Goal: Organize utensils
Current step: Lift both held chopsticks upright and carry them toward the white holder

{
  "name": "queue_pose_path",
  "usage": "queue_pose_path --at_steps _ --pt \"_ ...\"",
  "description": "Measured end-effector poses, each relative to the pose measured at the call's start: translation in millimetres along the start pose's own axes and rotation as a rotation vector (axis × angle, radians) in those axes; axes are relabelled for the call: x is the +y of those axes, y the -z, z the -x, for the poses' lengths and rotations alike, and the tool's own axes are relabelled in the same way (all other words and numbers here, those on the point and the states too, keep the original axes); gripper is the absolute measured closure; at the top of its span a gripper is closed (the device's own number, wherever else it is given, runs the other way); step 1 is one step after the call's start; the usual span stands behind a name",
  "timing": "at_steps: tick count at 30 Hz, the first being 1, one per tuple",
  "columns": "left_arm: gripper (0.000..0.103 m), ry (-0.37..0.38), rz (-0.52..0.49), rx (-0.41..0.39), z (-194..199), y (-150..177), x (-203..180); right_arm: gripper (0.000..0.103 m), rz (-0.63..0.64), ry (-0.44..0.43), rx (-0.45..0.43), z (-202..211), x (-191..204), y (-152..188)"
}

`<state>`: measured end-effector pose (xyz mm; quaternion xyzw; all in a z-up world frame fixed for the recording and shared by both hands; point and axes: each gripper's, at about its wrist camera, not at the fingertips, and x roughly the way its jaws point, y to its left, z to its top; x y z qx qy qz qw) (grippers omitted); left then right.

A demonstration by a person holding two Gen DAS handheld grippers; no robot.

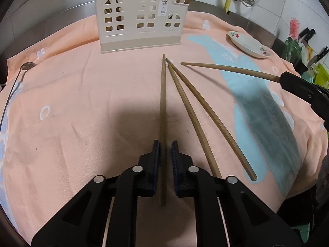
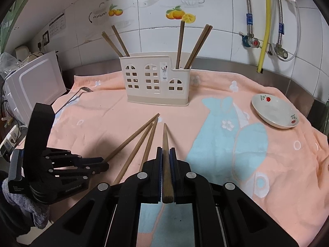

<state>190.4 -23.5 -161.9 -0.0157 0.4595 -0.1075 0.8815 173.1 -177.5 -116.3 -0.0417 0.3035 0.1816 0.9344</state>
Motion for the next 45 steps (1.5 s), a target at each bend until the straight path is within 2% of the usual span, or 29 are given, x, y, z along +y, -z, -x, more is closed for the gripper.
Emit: queue_pose_path --at_steps 9,23,29,40,45 --pt "0.098 0.022 -0.003 -0.022 14.2 -2.8 0.1 0.096 0.011 -0.002 -0.02 6.5 0.1 -6.8" --pt "0.098 0.035 -0.031 -0.188 74.1 -31.4 -4.0 0.096 0.012 -0.027 -0.051 16.6 -3.2 -32.1" --pt "0.098 0.032 -0.047 -0.238 87.5 -47.6 -6.1 0.096 0.018 -0.05 -0.056 16.1 -4.2 -52.5" --pt "0.098 0.035 -0.071 -0.255 95.2 -85.4 -2.3 0.096 0.035 -0.08 -0.043 12.3 -12.5 -98.9" --pt "0.098 0.013 -0.093 -0.267 100.9 -101.9 0.3 0.096 0.057 -0.06 -0.054 17.1 -19.0 -127.1"
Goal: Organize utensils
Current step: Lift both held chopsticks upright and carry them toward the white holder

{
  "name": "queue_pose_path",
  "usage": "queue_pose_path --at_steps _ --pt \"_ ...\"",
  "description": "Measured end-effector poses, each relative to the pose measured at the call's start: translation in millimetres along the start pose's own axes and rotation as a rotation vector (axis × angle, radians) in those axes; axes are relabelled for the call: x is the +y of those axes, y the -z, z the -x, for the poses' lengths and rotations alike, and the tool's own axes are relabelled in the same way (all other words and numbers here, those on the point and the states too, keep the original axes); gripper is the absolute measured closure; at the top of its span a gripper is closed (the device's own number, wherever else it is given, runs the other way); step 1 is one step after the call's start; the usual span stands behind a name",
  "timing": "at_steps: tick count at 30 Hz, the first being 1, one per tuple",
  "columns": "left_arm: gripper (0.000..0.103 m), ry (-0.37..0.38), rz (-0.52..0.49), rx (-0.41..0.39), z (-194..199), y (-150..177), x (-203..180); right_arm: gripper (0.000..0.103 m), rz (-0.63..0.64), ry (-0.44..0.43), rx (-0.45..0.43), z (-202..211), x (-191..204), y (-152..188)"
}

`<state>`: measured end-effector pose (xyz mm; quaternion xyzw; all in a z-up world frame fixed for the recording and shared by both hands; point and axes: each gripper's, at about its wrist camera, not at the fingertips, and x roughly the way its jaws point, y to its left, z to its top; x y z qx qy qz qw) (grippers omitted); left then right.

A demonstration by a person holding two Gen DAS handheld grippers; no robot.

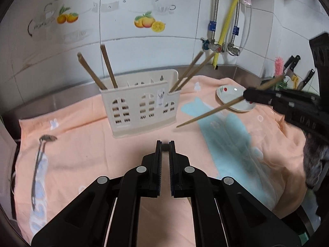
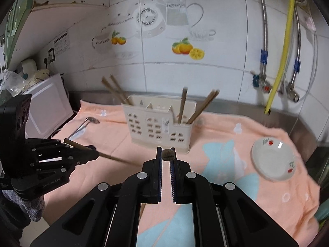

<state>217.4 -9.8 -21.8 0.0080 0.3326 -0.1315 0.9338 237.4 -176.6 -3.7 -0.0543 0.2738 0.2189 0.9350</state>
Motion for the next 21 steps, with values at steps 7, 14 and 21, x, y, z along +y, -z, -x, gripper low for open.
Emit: queue_pose_path --at_steps 7,14,21 --pt "0.098 -0.006 -0.013 -0.037 11.5 -28.6 6.3 0.096 0.026 0.037 -0.035 9.4 -12.6 -36.1" --pt "0.098 -0.025 -0.029 -0.101 27.7 -66.8 9.9 0.096 0.044 0.069 -0.06 15.1 -20.5 -62.0" --pt "0.098 -0.053 -0.024 -0.183 42.8 -116.1 18.6 0.096 0.036 0.076 -0.058 9.4 -27.7 -77.9"
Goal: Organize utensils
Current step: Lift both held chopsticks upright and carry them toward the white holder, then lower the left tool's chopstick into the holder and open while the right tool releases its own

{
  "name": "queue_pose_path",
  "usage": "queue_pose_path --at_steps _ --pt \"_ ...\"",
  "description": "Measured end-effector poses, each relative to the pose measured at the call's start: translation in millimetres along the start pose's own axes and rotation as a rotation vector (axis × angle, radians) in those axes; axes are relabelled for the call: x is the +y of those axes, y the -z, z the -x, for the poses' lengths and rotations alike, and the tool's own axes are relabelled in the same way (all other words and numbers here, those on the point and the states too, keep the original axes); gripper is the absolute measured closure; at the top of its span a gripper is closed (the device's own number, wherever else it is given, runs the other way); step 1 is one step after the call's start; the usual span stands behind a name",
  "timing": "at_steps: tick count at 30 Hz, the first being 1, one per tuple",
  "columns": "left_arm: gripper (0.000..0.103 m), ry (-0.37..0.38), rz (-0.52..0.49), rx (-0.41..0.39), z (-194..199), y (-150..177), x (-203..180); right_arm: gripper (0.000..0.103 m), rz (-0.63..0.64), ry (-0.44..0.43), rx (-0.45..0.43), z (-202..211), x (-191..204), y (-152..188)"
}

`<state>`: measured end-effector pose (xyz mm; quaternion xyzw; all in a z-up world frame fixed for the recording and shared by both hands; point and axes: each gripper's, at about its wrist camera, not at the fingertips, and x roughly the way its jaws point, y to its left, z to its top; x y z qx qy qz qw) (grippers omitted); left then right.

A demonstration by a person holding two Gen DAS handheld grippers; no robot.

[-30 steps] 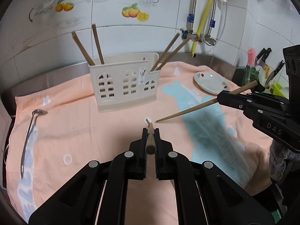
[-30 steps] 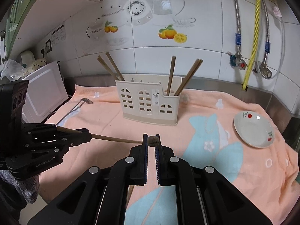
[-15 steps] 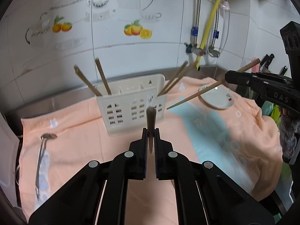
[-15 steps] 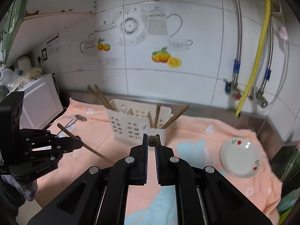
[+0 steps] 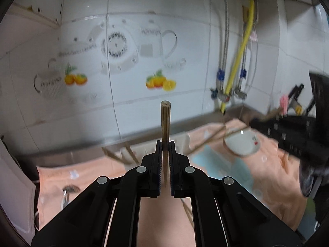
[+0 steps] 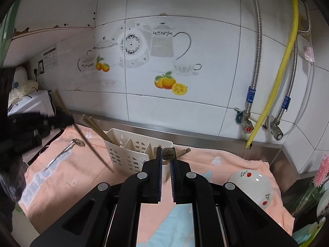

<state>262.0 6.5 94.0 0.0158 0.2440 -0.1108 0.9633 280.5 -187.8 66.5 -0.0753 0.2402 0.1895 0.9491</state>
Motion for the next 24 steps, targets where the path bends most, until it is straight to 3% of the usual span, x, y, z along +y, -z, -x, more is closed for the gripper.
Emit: queue_pose_path --at_steps 10,24 --pt "0.098 -0.077 0.038 -0.069 -19.9 -44.9 23.7 0.096 0.002 -0.009 0.03 -20.1 -3.0 -10.4" --pt "0.098 -0.113 0.067 0.004 -62.7 -32.3 40.7 0.096 0.021 -0.026 0.098 -49.7 0.4 -14.5"
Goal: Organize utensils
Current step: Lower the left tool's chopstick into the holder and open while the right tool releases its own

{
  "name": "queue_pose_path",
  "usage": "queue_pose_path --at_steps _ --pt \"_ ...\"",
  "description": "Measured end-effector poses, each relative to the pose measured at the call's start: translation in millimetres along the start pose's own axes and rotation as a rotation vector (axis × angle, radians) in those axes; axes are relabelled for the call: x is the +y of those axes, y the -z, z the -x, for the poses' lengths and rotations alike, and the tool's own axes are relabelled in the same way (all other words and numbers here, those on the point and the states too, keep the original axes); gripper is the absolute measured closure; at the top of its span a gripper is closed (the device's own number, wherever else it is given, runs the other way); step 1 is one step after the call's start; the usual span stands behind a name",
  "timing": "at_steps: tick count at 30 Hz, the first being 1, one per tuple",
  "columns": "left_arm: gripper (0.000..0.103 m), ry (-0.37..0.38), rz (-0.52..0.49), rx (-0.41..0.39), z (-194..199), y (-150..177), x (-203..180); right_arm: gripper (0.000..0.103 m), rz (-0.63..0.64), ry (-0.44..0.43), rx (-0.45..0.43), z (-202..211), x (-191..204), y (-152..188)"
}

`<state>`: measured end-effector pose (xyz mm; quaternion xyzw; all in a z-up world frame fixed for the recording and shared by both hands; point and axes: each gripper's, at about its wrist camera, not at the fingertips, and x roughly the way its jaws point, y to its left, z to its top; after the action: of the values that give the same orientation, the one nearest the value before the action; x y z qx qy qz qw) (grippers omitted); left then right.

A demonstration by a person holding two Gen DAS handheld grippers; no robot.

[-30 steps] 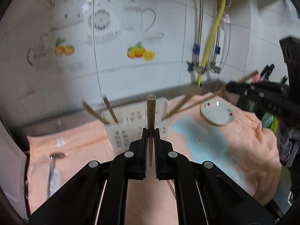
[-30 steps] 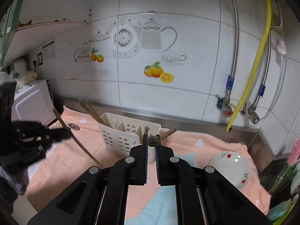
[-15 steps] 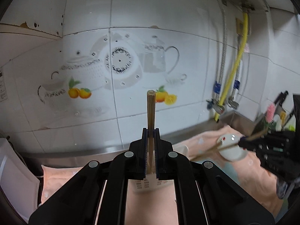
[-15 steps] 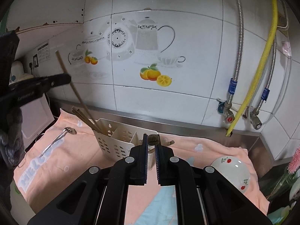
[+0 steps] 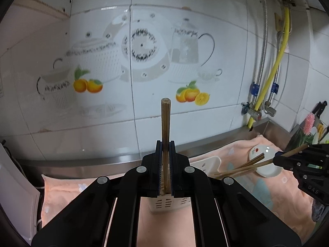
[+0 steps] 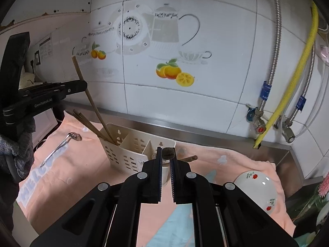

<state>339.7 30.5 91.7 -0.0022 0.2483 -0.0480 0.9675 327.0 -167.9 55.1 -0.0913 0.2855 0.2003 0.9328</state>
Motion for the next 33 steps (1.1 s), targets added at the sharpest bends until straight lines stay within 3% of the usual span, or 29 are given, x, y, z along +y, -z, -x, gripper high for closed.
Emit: queue_pose_path --at_steps 33 --pt "0.097 -0.008 0.018 0.096 -26.3 14.5 8.7 0.096 -0.022 -0.007 0.112 -44.0 0.6 -7.7"
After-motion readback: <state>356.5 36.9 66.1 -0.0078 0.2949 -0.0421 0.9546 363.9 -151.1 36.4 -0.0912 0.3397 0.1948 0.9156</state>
